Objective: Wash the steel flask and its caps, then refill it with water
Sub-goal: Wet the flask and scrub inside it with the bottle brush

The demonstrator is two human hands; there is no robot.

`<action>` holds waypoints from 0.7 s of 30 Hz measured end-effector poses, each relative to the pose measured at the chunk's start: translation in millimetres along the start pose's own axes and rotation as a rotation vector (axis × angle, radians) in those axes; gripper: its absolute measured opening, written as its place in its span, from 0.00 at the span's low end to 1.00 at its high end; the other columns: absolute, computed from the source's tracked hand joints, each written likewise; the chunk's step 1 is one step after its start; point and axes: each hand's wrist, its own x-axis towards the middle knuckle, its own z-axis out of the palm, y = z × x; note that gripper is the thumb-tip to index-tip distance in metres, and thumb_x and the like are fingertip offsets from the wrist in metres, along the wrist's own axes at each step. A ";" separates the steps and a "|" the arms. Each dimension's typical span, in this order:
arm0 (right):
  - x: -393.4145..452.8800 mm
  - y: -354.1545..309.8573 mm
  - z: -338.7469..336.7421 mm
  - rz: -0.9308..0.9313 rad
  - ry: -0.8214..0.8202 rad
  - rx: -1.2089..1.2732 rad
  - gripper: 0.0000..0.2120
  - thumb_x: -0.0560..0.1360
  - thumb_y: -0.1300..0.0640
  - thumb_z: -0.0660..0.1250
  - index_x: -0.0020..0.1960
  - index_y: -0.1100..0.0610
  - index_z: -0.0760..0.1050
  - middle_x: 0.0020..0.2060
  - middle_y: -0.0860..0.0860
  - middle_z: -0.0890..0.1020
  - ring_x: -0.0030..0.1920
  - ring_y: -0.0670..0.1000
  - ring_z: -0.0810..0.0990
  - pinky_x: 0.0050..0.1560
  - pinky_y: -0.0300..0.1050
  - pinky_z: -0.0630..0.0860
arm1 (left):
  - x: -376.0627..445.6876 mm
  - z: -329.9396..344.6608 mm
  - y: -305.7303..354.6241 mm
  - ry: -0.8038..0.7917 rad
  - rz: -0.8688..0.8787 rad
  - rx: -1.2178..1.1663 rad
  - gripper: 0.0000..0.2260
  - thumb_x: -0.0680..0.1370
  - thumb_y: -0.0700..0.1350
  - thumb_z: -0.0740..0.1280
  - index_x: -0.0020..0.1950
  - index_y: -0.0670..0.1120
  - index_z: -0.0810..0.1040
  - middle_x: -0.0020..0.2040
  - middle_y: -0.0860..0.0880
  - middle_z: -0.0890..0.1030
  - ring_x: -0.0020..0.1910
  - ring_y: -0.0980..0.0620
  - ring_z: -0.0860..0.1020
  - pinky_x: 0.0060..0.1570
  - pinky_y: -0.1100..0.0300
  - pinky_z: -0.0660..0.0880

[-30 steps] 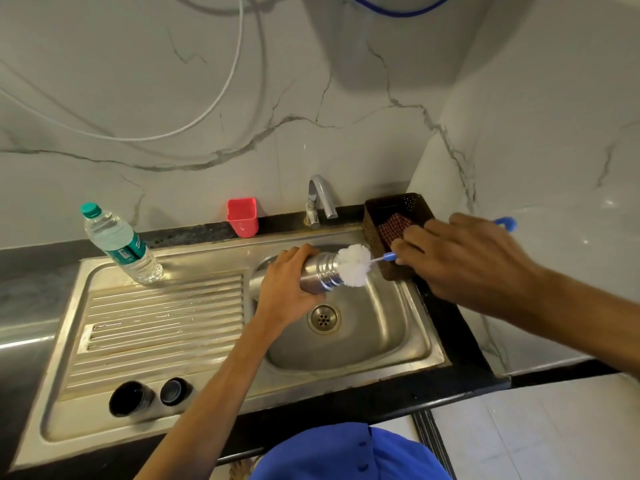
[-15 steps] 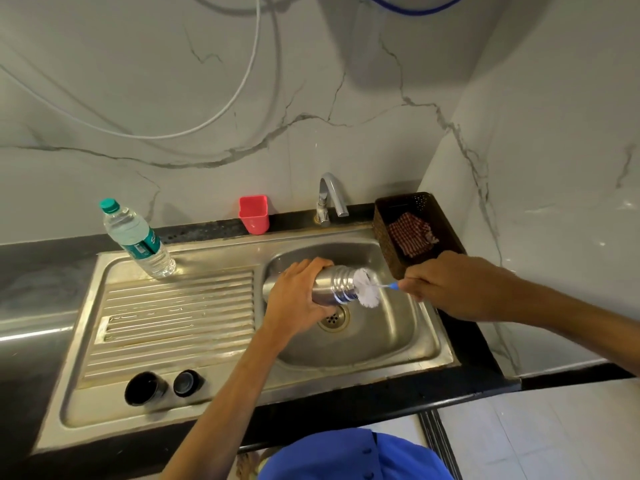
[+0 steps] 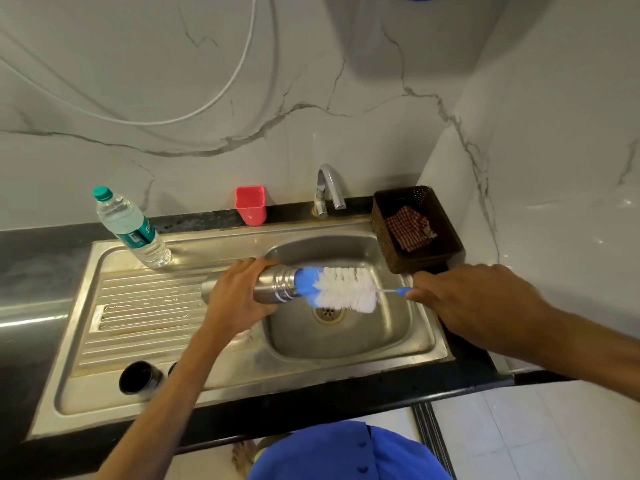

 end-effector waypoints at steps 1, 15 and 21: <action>4.8 -3.2 -1.1 -0.011 0.021 -0.008 0.21 0.83 0.39 0.37 0.55 0.46 0.66 0.40 0.45 0.76 0.38 0.47 0.77 0.42 0.44 0.74 | 0.5 -2.6 3.0 0.015 -0.012 -0.020 0.30 0.62 0.55 0.77 0.63 0.52 0.78 0.55 0.51 0.82 0.52 0.46 0.80 0.52 0.48 0.79; 81.7 -33.9 -15.9 -0.229 0.113 -0.094 0.14 0.86 0.45 0.51 0.55 0.51 0.71 0.37 0.45 0.73 0.30 0.45 0.67 0.36 0.46 0.73 | 3.5 2.3 46.0 -0.007 -0.049 -0.135 0.32 0.61 0.61 0.75 0.65 0.55 0.77 0.56 0.54 0.82 0.51 0.52 0.79 0.47 0.54 0.78; 61.9 -6.6 -33.7 -0.221 0.090 -0.130 0.08 0.86 0.45 0.50 0.50 0.47 0.60 0.35 0.43 0.67 0.29 0.43 0.65 0.30 0.38 0.60 | -10.8 -18.2 -3.6 0.062 -0.146 -0.037 0.33 0.61 0.56 0.78 0.66 0.53 0.79 0.56 0.51 0.83 0.51 0.45 0.82 0.46 0.53 0.77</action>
